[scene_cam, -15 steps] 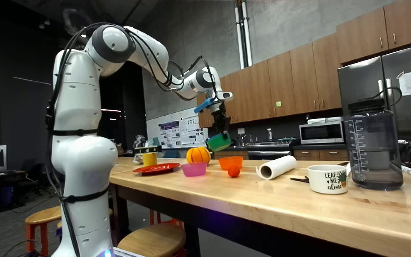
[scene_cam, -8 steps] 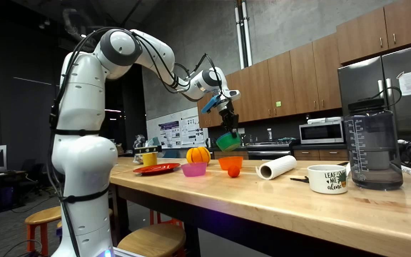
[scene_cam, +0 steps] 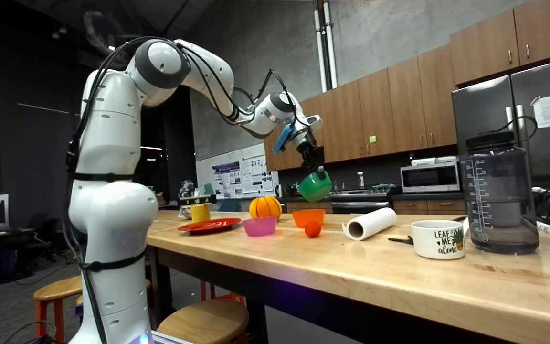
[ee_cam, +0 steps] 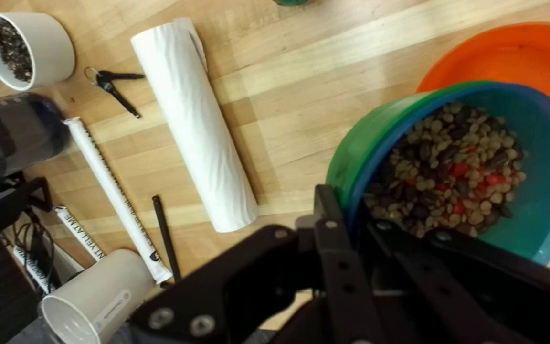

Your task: Pour the contents in the green bowl into the orange bowl

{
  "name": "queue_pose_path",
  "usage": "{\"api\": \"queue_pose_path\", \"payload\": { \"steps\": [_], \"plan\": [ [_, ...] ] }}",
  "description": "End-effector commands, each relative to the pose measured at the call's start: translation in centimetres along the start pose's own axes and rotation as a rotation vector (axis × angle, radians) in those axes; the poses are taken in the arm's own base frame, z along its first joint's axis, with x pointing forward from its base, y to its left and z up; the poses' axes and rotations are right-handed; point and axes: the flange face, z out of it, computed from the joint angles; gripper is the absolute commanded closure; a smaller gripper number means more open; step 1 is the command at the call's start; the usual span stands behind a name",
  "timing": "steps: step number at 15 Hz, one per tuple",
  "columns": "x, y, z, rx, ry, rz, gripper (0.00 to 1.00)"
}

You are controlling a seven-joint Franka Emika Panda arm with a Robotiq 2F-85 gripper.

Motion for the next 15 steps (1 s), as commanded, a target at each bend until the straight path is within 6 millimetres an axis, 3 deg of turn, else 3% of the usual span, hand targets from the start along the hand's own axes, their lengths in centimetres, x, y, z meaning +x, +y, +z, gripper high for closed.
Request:
{"api": "queue_pose_path", "payload": {
  "steps": [1, 15],
  "plan": [
    [-0.6, -0.3, -1.7, -0.065, 0.031, 0.018, 0.98],
    [-2.3, -3.8, -2.6, -0.312, 0.116, 0.002, 0.98]
  ]
}}
